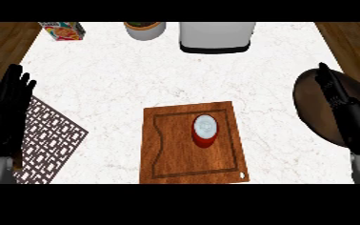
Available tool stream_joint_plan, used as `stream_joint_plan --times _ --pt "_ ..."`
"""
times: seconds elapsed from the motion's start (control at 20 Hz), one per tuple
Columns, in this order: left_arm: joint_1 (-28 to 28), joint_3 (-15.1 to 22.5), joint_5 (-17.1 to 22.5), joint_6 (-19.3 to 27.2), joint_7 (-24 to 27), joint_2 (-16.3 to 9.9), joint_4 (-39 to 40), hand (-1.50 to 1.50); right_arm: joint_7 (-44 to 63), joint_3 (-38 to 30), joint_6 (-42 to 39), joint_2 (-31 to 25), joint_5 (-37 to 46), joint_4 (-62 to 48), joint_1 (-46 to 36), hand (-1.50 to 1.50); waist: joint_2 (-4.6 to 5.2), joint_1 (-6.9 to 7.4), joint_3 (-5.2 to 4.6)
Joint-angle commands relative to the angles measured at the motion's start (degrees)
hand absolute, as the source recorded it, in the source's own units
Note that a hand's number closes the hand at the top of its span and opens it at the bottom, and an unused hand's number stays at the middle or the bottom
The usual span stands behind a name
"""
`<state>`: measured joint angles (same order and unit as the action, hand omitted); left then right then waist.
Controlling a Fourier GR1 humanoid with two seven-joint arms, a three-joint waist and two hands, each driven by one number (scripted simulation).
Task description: Pick the can from the cutting board and place it in the pan
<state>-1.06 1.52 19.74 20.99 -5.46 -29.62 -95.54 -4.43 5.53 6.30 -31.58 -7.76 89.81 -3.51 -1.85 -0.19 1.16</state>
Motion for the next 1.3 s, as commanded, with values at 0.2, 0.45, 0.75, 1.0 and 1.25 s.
stream_joint_plan --times 0.2,0.45,0.75,1.0,1.25 --pt "-5.78 4.8 0.2 -3.03 -1.66 2.8 0.61 0.0 -0.77 3.81 -7.27 11.36 -11.42 3.25 -16.49 1.5 2.49 1.95 -1.12" --pt "-7.7 5.45 1.71 -4.72 -5.25 4.24 4.03 0.0 -5.51 7.35 3.83 6.85 8.74 8.34 -7.03 1.5 1.79 -1.08 -1.19" --pt "-6.95 6.21 -0.66 -2.91 -4.91 6.98 3.15 0.0 -4.69 6.33 2.97 -1.26 14.48 17.96 9.02 -1.5 1.51 -1.15 -1.19" --pt "-7.41 5.02 -0.04 -5.91 -4.38 7.24 4.94 0.0 5.09 7.53 -2.66 -4.52 19.14 20.5 -1.51 -1.5 1.8 0.23 -1.23" --pt "-7.91 4.63 -0.08 -6.86 -6.67 6.51 3.37 0.0 14.33 11.65 -10.54 -6.38 22.21 18.31 -10.18 -1.5 1.92 1.38 -1.26"
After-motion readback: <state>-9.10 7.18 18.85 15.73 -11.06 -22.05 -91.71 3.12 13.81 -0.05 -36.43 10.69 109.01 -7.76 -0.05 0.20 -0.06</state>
